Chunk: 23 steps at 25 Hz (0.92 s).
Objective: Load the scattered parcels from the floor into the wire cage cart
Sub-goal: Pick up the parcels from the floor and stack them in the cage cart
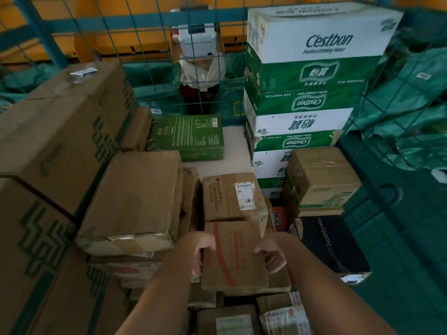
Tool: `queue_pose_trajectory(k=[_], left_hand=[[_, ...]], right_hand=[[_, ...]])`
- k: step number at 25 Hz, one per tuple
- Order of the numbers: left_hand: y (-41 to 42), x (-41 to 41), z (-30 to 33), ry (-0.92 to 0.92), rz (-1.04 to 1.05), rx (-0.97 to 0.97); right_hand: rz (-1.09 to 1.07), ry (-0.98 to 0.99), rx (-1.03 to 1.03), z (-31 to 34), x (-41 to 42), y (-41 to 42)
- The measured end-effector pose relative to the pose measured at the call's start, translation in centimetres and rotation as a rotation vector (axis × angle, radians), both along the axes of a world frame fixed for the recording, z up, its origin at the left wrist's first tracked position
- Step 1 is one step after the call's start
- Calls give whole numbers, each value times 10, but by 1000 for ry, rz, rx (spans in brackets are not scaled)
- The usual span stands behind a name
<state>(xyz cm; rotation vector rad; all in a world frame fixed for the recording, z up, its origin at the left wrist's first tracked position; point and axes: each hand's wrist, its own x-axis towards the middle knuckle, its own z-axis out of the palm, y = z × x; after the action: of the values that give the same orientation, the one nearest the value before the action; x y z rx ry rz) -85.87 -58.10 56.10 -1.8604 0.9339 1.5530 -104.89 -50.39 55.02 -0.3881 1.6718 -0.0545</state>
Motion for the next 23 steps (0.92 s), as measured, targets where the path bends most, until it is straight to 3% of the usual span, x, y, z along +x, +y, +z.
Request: queue_pose_trajectory(k=[3,8,11,17,23], left_hand=[[9,-3,-47,82,138,-58],[10,-15,-99,134,192,-141],[5,-20,-126,170,87,-235],[-5,-18,-145,239,109,-307],[-2,-15,-125,222,95,-419]], right_hand=[[32,66,8,-39,6,-3],[52,145,-58,-102,11,-13],[108,192,-147,-130,20,-24],[187,271,-144,-165,15,-30],[183,321,-192,-154,10,-19]])
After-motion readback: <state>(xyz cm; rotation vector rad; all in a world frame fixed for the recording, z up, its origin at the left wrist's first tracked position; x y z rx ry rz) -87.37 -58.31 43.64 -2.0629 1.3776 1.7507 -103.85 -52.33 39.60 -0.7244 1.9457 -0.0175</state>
